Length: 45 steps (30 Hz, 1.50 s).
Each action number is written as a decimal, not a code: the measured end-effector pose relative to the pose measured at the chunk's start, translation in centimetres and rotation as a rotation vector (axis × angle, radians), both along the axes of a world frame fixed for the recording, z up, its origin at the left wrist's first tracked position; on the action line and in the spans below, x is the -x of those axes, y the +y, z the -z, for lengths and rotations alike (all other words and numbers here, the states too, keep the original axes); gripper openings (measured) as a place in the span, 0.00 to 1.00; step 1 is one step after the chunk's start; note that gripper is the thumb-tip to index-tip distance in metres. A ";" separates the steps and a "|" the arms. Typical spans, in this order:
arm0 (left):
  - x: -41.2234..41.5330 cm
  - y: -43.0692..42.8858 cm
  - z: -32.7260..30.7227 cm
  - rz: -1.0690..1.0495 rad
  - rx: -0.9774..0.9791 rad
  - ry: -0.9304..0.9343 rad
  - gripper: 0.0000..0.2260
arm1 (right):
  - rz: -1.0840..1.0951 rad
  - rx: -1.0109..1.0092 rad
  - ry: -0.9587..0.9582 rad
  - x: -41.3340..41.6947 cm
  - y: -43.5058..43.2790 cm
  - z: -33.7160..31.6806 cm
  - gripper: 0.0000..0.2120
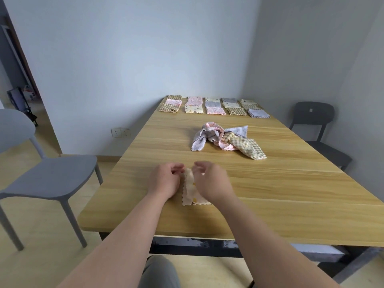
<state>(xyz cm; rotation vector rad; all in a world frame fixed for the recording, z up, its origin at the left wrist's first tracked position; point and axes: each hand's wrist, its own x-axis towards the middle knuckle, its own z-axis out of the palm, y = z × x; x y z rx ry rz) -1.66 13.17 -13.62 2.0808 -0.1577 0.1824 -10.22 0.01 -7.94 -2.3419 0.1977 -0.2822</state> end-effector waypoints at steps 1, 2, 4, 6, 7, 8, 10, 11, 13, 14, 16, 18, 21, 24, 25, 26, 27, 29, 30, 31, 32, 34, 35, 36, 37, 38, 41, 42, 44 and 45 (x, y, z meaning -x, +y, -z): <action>0.3 -0.1 -0.3 -0.013 0.005 -0.027 0.12 | 0.069 -0.010 -0.058 0.0 -0.8 -0.1 0.16; 0.6 -0.2 -0.5 -0.019 0.016 -0.072 0.12 | 0.118 0.015 -0.092 0.1 -1.6 -0.2 0.15; 1.5 -0.3 -1.2 0.043 0.009 -0.233 0.11 | 0.149 0.104 -0.090 0.1 -2.9 -0.1 0.16; 2.6 -0.6 -2.0 0.215 -0.098 -0.358 0.13 | 0.126 0.192 -0.046 0.0 -4.2 0.4 0.17; 3.0 -0.9 -2.4 0.314 -0.180 -0.352 0.14 | 0.111 0.238 -0.020 0.0 -4.7 0.5 0.17; 3.4 -1.2 -2.9 0.395 -0.291 -0.326 0.16 | 0.087 0.277 -0.009 -0.1 -5.2 0.7 0.18; 3.4 -1.8 -3.2 0.488 -0.567 -0.289 0.20 | 0.015 0.347 0.006 -0.2 -5.9 1.2 0.18; 3.3 -2.0 -3.3 0.511 -0.691 -0.276 0.22 | -0.031 0.379 0.022 -0.3 -5.9 1.3 0.19; 3.0 -2.1 -3.0 0.556 -0.855 -0.218 0.25 | -0.134 0.430 0.076 -0.2 -6.0 1.6 0.20; 2.8 -2.0 -2.8 0.575 -0.904 -0.174 0.26 | -0.176 0.453 0.117 -0.3 -6.1 1.8 0.21; 2.6 -1.6 -2.4 0.605 -0.961 -0.118 0.28 | -0.219 0.506 0.199 -0.4 -6.3 2.1 0.21; 2.5 -1.3 -2.2 0.621 -0.985 -0.119 0.28 | -0.220 0.561 0.241 -0.4 -6.8 2.5 0.23; 2.4 -1.1 -2.0 0.636 -0.981 -0.109 0.27 | -0.209 0.580 0.279 -0.2 -7.5 3.1 0.24; 2.4 -1.0 -1.7 0.641 -0.966 -0.098 0.27 | -0.204 0.537 0.279 0.0 -7.7 3.2 0.24; 2.3 -1.0 -1.6 0.640 -0.956 -0.089 0.27 | -0.197 0.513 0.275 0.0 -7.7 3.2 0.24; 2.2 -1.0 -1.6 0.638 -0.942 -0.073 0.27 | -0.189 0.499 0.277 0.1 -7.7 3.2 0.24; 2.2 -1.1 -1.6 0.630 -0.915 -0.057 0.26 | -0.189 0.503 0.292 0.2 -7.8 3.3 0.24; 2.2 -1.5 -2.3 0.599 -0.785 -0.016 0.25 | -0.207 0.522 0.350 0.1 -7.9 3.1 0.25; 2.2 -1.8 -2.7 0.566 -0.684 0.007 0.24 | -0.207 0.516 0.364 0.0 -7.9 2.9 0.25; 2.1 -2.2 -3.0 0.518 -0.599 0.026 0.22 | -0.198 0.495 0.364 0.0 -7.8 2.5 0.25; 1.9 -2.6 -3.3 0.461 -0.557 0.034 0.20 | -0.168 0.463 0.343 -0.1 -7.7 2.2 0.24; 1.4 -3.4 -3.8 0.375 -0.592 0.010 0.19 | -0.028 0.467 0.261 0.1 -7.3 1.4 0.20; 1.0 -3.8 -3.9 0.346 -0.630 0.010 0.20 | 0.050 0.496 0.238 0.1 -7.2 1.1 0.17; 0.6 -4.1 -4.1 0.336 -0.671 0.022 0.20 | 0.106 0.528 0.241 0.2 -7.1 0.9 0.16; 0.3 -4.4 -4.2 0.330 -0.703 0.040 0.21 | 0.128 0.550 0.260 0.3 -7.0 0.9 0.17; 0.2 -4.6 -4.5 0.325 -0.725 0.068 0.21 | 0.124 0.553 0.274 0.3 -7.0 0.9 0.18; 0.6 -4.9 -5.9 0.291 -0.708 0.164 0.17 | 0.089 0.477 0.295 -0.1 -7.4 1.1 0.18; 0.8 -4.9 -6.3 0.270 -0.683 0.171 0.15 | 0.082 0.434 0.296 -0.3 -7.5 1.1 0.18; 1.1 -4.3 -7.1 0.239 -0.610 0.168 0.12 | 0.055 0.296 0.297 -1.0 -7.6 0.7 0.16; 1.2 -3.8 -7.5 0.227 -0.561 0.172 0.10 | 0.035 0.188 0.293 -1.3 -7.7 0.3 0.15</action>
